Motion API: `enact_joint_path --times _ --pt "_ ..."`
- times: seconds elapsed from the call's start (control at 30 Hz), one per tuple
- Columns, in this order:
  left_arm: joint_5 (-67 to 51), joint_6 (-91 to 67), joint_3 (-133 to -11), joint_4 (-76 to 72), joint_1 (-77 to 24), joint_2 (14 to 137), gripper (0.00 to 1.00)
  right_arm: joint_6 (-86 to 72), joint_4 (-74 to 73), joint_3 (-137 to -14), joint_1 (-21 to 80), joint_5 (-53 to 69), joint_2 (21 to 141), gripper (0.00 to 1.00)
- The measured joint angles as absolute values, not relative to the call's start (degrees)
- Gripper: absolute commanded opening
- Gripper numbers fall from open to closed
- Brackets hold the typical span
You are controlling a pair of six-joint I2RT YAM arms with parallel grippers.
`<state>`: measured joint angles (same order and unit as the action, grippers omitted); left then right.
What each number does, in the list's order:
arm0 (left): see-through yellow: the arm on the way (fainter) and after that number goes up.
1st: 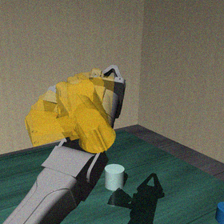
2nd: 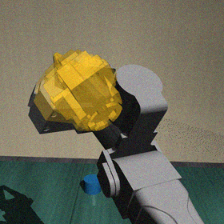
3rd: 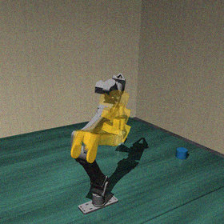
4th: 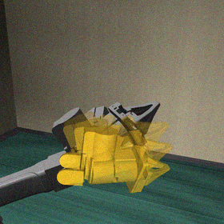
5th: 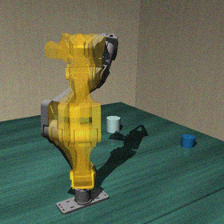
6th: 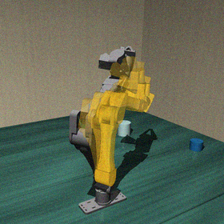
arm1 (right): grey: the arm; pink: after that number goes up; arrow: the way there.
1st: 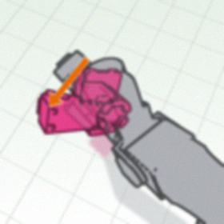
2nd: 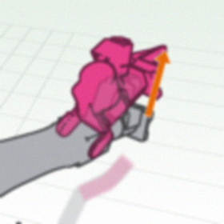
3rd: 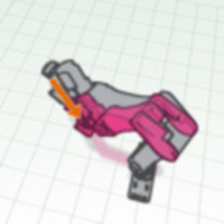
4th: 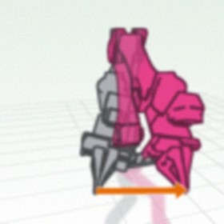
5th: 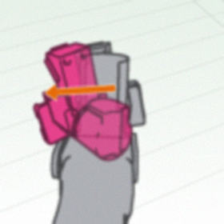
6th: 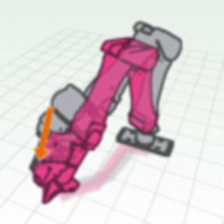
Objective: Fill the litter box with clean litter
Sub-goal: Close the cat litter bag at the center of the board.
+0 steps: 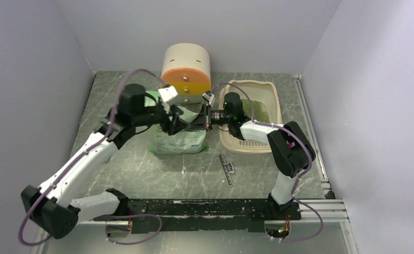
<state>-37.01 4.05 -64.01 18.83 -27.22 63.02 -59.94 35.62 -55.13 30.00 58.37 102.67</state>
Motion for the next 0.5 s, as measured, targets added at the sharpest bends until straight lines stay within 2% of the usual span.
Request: enact_joint_path --times 0.13,0.33,0.5 --pt "-27.8 14.8 -64.2 23.0 -33.7 68.0 0.69 -57.6 32.8 -55.7 30.0 58.0 101.9 0.0" --pt "-19.3 27.8 -64.6 27.0 -34.7 71.3 0.74 -54.0 30.9 -55.7 30.0 58.1 100.5 0.0" --pt "-15.7 34.5 -64.8 28.6 -34.8 73.0 0.73 -50.4 30.9 -55.5 30.1 58.7 99.4 0.0"
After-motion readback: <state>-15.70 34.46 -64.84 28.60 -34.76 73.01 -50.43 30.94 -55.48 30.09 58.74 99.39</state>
